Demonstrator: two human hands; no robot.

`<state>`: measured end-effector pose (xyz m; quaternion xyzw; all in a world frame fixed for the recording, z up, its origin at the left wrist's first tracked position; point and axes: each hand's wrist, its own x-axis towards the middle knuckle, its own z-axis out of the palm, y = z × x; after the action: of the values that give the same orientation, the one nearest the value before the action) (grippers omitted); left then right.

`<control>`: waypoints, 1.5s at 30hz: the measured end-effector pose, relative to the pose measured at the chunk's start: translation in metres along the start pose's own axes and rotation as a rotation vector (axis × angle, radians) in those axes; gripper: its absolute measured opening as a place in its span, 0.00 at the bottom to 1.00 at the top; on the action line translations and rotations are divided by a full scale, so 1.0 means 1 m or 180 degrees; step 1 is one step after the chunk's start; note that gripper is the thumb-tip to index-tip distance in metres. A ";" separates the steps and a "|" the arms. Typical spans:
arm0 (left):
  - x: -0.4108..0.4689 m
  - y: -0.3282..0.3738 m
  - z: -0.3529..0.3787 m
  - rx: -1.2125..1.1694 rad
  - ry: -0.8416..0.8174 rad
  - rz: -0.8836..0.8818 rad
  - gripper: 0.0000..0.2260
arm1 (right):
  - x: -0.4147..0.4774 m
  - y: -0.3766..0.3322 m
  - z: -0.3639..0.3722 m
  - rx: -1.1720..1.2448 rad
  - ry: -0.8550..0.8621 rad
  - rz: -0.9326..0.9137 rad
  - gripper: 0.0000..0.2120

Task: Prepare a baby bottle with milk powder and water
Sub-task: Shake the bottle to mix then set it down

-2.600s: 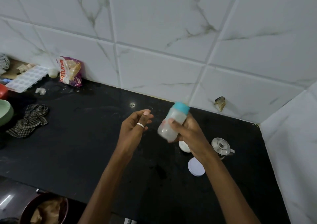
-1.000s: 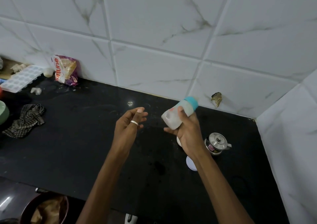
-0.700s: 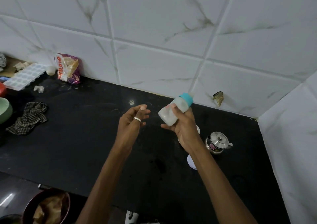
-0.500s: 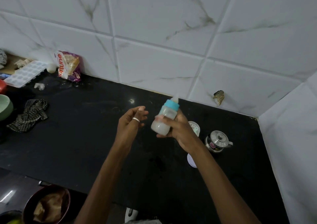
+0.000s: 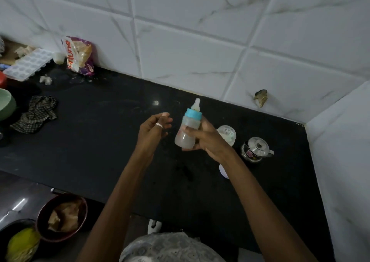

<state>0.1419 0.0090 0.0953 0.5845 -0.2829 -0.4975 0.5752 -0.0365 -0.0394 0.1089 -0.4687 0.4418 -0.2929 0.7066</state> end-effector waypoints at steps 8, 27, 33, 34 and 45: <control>0.003 -0.003 0.005 0.0016 -0.0035 -0.0023 0.10 | 0.001 0.009 -0.007 -0.0110 0.0101 0.0002 0.21; 0.002 -0.009 0.009 0.0039 -0.0083 -0.0104 0.10 | 0.001 0.034 -0.018 0.0026 0.0485 -0.0033 0.24; 0.002 -0.012 0.008 0.0073 -0.0099 -0.0101 0.10 | -0.001 0.036 -0.020 -0.0386 0.0136 0.0190 0.25; 0.002 -0.011 0.008 0.0064 -0.0106 -0.0102 0.10 | -0.001 0.034 -0.021 -0.0316 0.0200 0.0149 0.26; 0.005 -0.015 0.003 0.0020 -0.0060 -0.0077 0.08 | 0.003 0.027 -0.016 0.0077 0.0739 -0.0123 0.26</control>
<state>0.1371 0.0060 0.0801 0.5850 -0.2827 -0.5090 0.5646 -0.0497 -0.0376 0.0800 -0.4315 0.5080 -0.3642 0.6505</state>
